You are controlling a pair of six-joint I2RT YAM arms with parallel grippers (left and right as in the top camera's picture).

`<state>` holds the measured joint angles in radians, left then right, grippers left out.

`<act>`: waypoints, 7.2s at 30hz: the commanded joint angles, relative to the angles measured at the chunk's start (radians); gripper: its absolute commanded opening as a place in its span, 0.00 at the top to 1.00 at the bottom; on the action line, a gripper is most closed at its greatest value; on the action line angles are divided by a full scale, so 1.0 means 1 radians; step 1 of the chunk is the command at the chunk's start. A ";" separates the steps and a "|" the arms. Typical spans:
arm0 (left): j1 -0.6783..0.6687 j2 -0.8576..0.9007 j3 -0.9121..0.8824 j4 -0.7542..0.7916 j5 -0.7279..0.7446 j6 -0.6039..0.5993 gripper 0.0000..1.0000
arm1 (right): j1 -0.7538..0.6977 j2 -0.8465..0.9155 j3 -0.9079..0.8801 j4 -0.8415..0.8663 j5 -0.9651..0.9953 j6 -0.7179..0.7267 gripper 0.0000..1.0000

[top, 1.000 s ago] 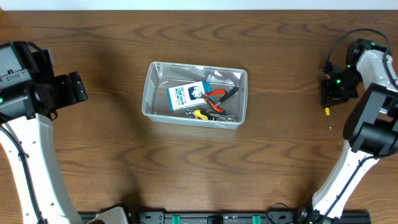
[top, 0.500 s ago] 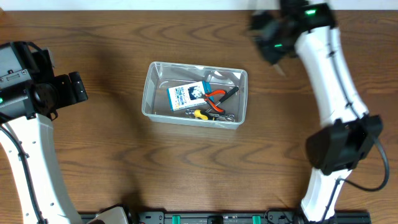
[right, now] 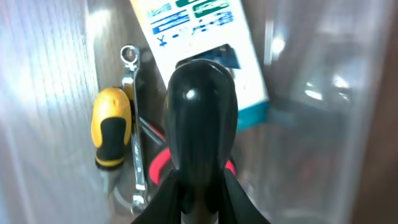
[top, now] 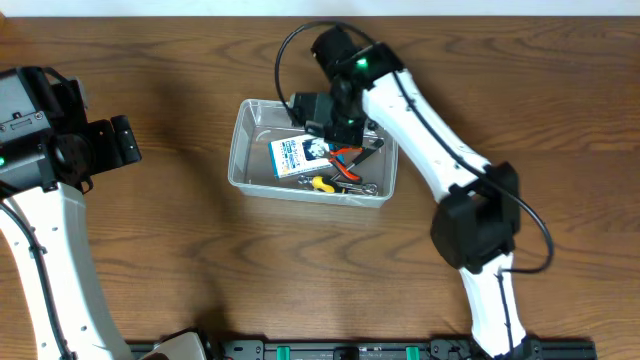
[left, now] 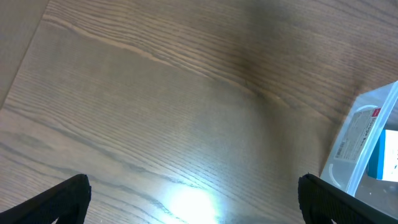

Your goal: Pack container

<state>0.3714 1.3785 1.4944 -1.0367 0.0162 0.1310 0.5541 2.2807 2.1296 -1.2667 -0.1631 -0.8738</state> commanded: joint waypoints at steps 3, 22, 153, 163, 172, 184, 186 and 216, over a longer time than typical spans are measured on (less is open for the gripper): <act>0.004 0.002 -0.008 -0.002 0.000 0.006 0.02 | 0.006 0.066 -0.005 -0.003 -0.074 -0.051 0.94; -0.010 0.002 -0.008 0.013 0.103 0.103 0.02 | -0.021 0.084 0.002 0.022 -0.073 0.015 0.45; -0.521 -1.114 -0.835 0.334 0.013 0.088 0.02 | -0.429 -2.276 -2.113 1.173 0.227 0.761 0.01; -0.521 -1.114 -0.835 0.334 0.013 0.088 0.02 | -0.429 -2.276 -2.113 1.173 0.227 0.761 0.01; -0.521 -1.114 -0.835 0.334 0.013 0.088 0.02 | -0.429 -2.276 -2.113 1.173 0.227 0.761 0.01; -0.516 -1.116 -0.836 0.241 0.058 0.125 0.02 | -0.429 -2.276 -2.113 1.173 0.227 0.761 0.01; -0.505 -1.142 -0.837 0.168 0.132 0.125 0.02 | -0.429 -2.276 -2.113 1.173 0.227 0.760 0.01; -0.430 -1.376 -1.491 1.032 -0.073 -0.010 0.02 | -0.429 -2.276 -2.113 1.173 0.227 0.761 0.01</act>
<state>-0.0734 0.0101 0.0071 0.0254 -0.0322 0.2016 0.1329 0.0120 0.0181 -0.0887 0.0601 -0.0990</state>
